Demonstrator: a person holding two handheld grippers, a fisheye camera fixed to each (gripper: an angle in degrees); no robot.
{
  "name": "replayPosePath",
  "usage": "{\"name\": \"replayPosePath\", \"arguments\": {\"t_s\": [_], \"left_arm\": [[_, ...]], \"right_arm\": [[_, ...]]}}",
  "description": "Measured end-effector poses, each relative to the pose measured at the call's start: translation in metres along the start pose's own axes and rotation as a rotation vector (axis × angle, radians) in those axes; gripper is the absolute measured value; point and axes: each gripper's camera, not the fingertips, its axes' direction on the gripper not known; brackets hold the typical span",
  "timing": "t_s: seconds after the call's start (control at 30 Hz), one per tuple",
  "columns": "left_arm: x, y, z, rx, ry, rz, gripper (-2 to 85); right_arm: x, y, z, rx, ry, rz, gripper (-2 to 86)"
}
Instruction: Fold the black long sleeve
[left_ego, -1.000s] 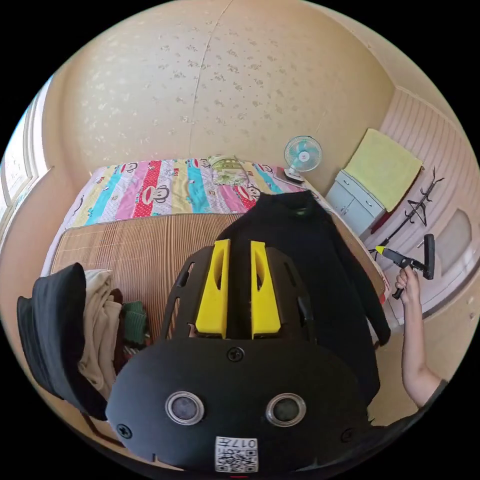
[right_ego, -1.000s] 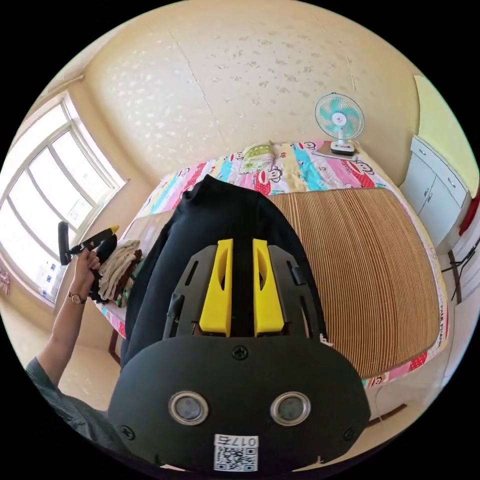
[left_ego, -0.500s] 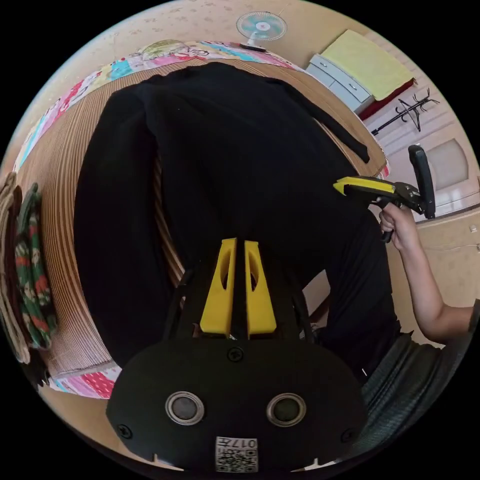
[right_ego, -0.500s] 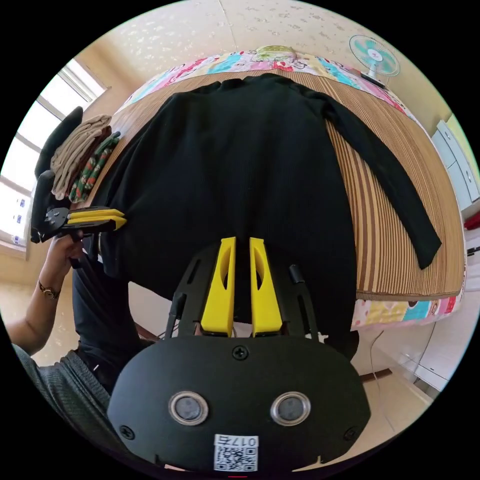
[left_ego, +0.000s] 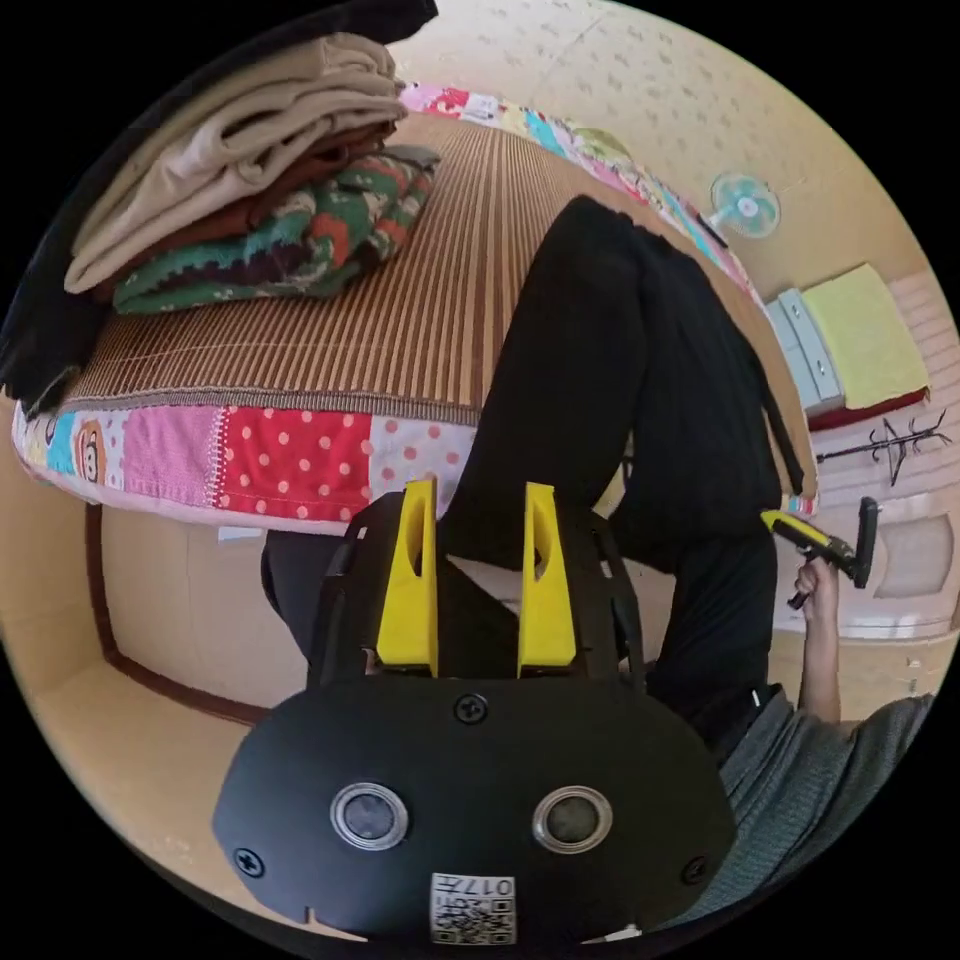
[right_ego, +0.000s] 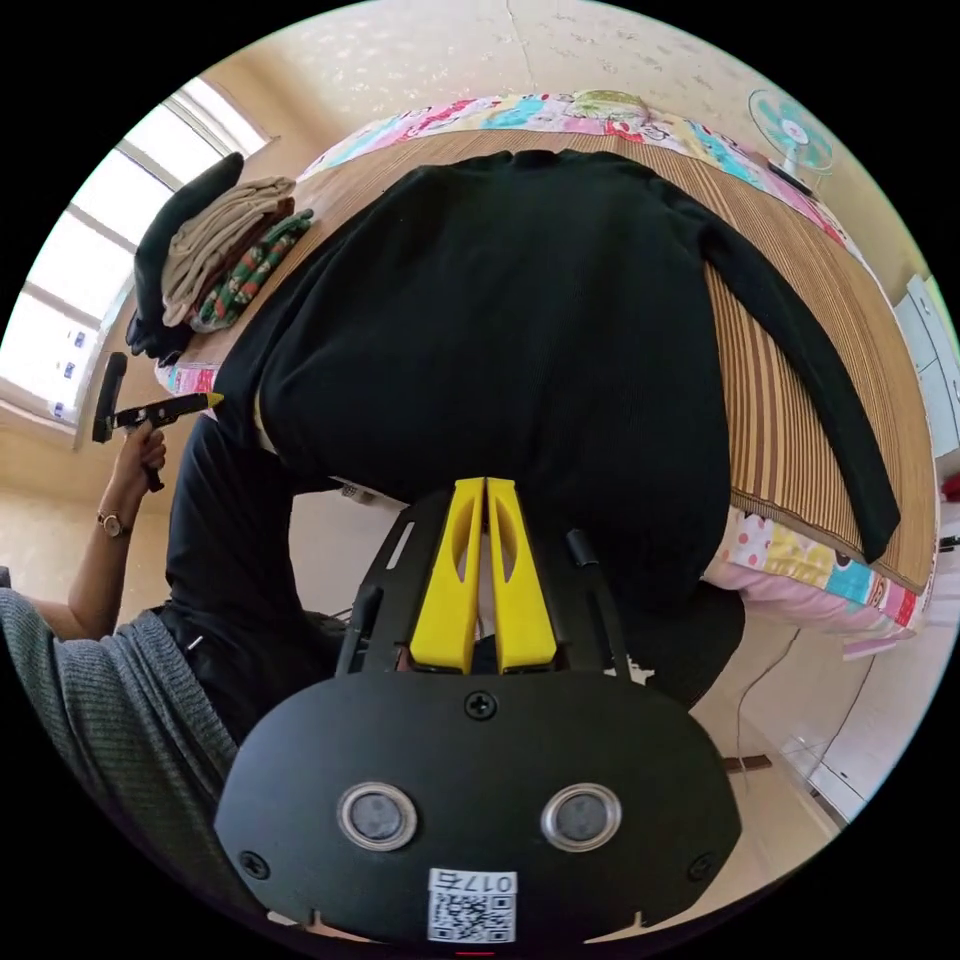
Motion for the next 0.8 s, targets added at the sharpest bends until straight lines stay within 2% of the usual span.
{"name": "replayPosePath", "arguments": {"t_s": [0.07,0.17,0.27,0.33,0.43,0.53,0.6,0.7,0.77,0.8], "left_arm": [[0.002,0.002,0.002,-0.03,-0.044,0.055,9.7],[-0.012,0.014,-0.02,-0.008,0.117,0.094,3.6],[-0.037,0.033,-0.067,0.121,0.401,0.103,2.7],[-0.052,0.047,-0.107,0.266,0.68,0.138,2.9],[-0.056,0.055,-0.14,0.345,0.839,0.189,3.0],[-0.047,0.057,-0.16,0.374,0.86,0.227,3.3],[-0.045,0.06,-0.174,0.427,0.847,0.269,3.9],[-0.065,0.076,-0.209,0.586,0.742,0.274,5.9],[-0.077,0.09,-0.226,0.648,0.668,0.295,5.4],[-0.082,0.096,-0.231,0.657,0.626,0.31,2.6]], "right_arm": [[-0.023,-0.009,-0.008,0.047,-0.044,-0.131,2.2],[-0.06,-0.013,-0.014,0.107,-0.075,-0.304,5.7],[-0.101,-0.012,-0.012,0.148,-0.036,-0.45,11.4],[-0.127,-0.011,-0.008,0.166,-0.028,-0.573,14.2],[-0.174,-0.015,0.0,0.228,0.109,-0.74,16.6],[-0.216,-0.033,-0.007,0.388,0.248,-0.783,16.7],[-0.229,-0.048,-0.021,0.467,0.201,-0.821,15.0],[-0.196,-0.095,-0.063,0.573,0.022,-0.696,7.2],[-0.114,-0.149,-0.104,0.6,-0.201,-0.472,6.5],[-0.088,-0.16,-0.113,0.619,-0.253,-0.407,6.4]]}}
